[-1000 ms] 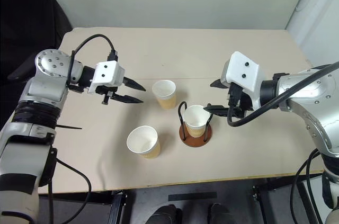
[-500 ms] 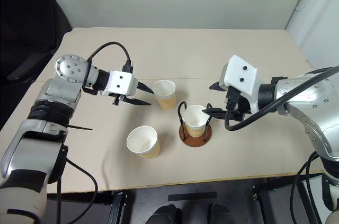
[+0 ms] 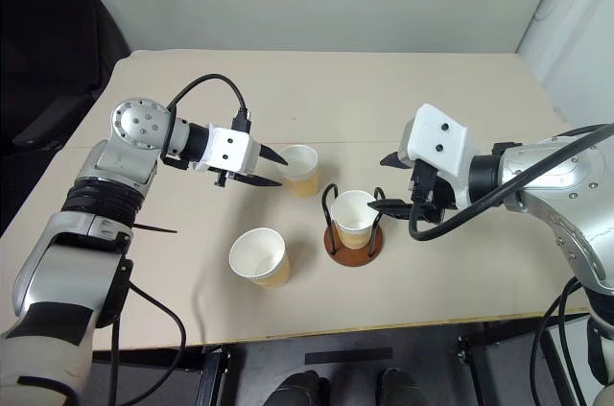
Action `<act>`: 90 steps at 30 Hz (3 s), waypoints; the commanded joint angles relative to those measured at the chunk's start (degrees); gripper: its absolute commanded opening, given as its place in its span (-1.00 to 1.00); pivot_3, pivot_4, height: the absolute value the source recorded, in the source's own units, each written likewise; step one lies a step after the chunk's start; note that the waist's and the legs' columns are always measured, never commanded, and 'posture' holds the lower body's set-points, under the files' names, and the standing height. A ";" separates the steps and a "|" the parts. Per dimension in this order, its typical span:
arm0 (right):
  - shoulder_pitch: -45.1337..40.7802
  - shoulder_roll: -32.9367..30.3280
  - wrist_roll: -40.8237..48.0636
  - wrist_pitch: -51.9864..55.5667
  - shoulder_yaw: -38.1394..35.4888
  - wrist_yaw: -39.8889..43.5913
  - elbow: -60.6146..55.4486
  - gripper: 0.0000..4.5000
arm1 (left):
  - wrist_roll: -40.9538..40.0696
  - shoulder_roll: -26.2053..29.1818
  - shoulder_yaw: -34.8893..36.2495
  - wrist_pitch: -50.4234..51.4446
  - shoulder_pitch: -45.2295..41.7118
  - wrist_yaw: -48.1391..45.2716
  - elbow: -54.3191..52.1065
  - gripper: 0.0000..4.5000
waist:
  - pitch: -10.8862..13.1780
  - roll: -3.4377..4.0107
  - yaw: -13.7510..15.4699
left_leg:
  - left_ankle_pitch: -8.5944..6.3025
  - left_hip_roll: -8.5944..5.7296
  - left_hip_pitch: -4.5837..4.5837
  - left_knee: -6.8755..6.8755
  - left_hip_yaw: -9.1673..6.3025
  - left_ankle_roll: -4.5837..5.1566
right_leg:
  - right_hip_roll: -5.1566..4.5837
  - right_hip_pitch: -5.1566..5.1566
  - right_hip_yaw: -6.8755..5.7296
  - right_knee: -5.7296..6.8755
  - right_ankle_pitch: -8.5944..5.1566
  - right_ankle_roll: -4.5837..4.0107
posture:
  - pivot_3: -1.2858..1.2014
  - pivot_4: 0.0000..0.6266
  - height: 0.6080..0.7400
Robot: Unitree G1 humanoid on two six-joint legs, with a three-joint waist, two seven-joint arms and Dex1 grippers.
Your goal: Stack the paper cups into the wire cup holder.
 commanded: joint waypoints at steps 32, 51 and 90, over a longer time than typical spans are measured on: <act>1.25 -5.64 1.03 -1.01 -2.85 1.34 -0.53 0.47 | -10.20 -1.91 0.01 11.76 -9.45 -10.29 2.01 -0.98 | 0.00 0.00 0.16 | 0.00 -0.01 -0.15 0.05 0.02 0.00 | 0.00 -0.10 0.00 0.02 0.01 0.02 | 0.03 -0.52 1.00; -0.46 -12.80 6.42 2.72 -7.34 4.45 -0.10 0.47 | -34.33 9.05 -14.44 32.54 -12.21 -10.61 -20.96 -0.98 | 0.00 0.00 0.23 | 0.00 0.00 -0.27 0.14 0.01 0.00 | -0.01 -0.19 -0.02 0.02 0.01 0.05 | 0.03 -0.52 1.00; 10.64 -21.89 12.83 4.35 -18.93 2.41 -3.55 0.47 | -45.21 3.56 -32.92 26.41 -19.80 -10.61 -17.82 -0.98 | 0.01 0.01 1.21 | -0.05 -0.05 -0.22 0.32 0.08 0.09 | -0.04 -0.04 0.00 0.09 -0.06 0.25 | 0.03 -0.52 1.00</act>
